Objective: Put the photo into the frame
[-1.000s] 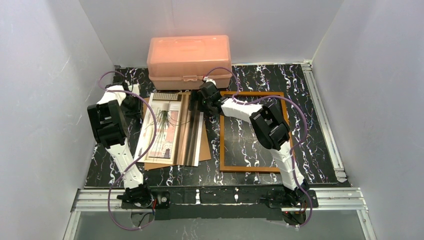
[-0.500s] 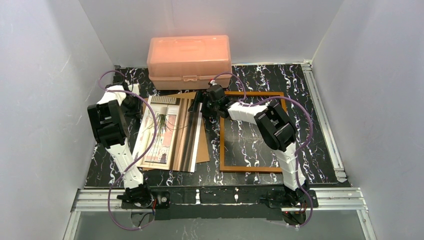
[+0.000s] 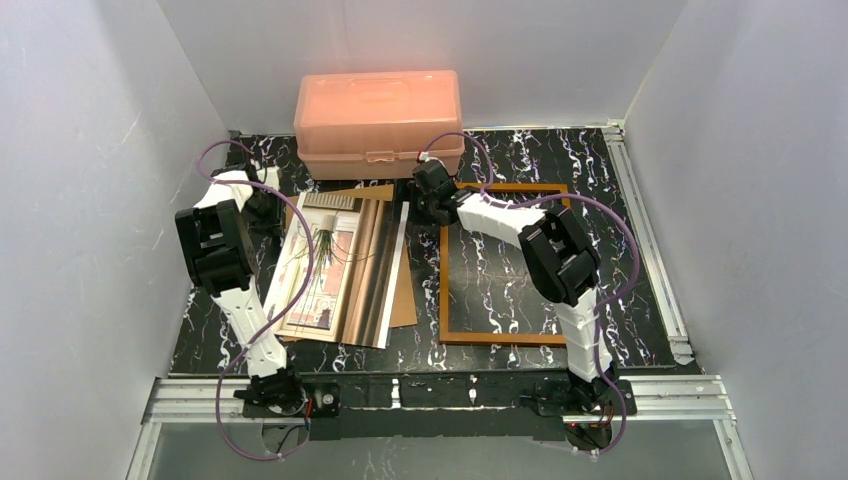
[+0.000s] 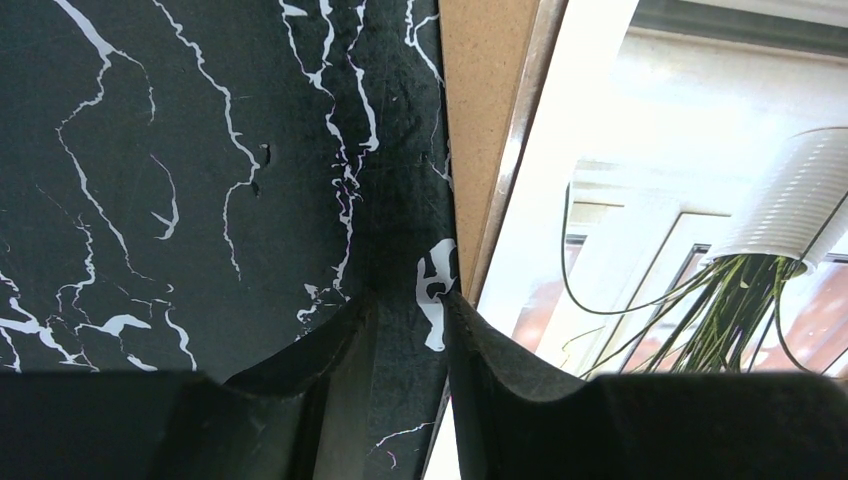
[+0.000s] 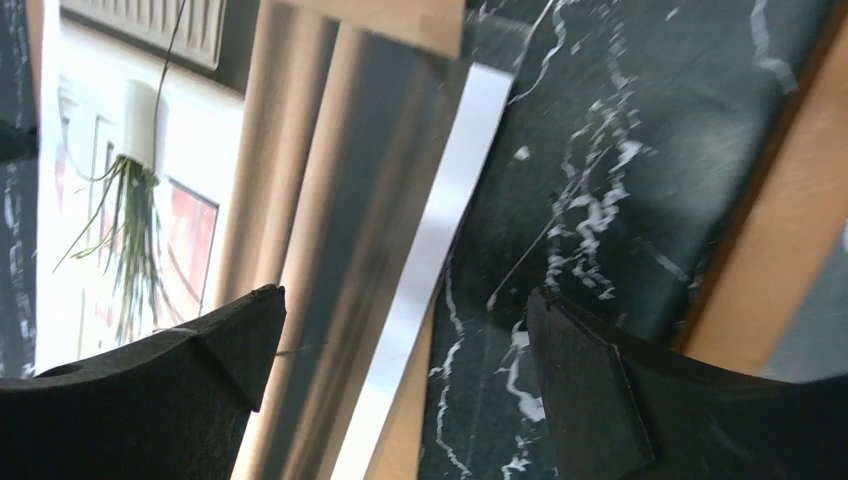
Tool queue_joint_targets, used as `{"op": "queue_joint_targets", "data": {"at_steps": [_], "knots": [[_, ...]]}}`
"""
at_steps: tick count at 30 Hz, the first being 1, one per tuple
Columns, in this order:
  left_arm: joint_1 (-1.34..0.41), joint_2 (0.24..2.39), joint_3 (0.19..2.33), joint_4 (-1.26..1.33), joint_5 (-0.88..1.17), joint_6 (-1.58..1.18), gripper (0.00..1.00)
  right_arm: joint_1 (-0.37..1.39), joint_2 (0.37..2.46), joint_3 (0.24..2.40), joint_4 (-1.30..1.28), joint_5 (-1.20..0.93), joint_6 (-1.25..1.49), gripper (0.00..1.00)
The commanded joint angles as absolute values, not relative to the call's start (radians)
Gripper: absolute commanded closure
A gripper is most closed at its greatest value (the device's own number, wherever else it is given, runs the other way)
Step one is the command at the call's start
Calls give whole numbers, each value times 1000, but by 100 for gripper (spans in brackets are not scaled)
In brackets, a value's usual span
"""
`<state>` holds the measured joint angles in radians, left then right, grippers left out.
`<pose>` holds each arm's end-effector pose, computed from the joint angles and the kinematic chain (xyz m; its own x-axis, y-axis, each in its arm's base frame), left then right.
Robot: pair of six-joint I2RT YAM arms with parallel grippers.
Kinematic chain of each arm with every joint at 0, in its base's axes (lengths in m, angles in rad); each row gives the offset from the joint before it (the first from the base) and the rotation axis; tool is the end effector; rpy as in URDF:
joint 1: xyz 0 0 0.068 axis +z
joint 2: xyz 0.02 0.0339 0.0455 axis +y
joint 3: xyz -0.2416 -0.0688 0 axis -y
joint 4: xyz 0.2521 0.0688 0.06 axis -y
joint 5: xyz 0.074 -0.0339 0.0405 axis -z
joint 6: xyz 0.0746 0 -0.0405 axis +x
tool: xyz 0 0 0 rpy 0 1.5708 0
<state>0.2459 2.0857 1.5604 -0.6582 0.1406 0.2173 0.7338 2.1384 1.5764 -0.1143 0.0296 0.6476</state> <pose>0.4322 0.0977 0.1124 -0.9179 -0.0103 -0.3968 0.0084 0.9989 -0.0453 0.3810 0.3406 0.1407 -0.7642 0.1228 -0.6332 -0.2398 0.8572 0.4557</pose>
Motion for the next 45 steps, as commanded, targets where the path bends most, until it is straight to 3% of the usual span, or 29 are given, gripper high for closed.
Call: {"op": "queue_joint_targets", "data": {"at_steps": [1, 14, 28, 45], "knots": [[233, 2104, 1560, -691, 167, 220, 71, 720, 2179, 1664, -205, 112, 556, 1], [226, 2152, 1559, -678, 173, 205, 73, 715, 2288, 1653, -90, -47, 677, 2], [209, 2166, 1560, -678, 160, 221, 75, 689, 2195, 1400, 509, -345, 1014, 4], [209, 2166, 1542, -672, 166, 233, 76, 694, 2079, 1352, 616, -391, 1009, 6]]}}
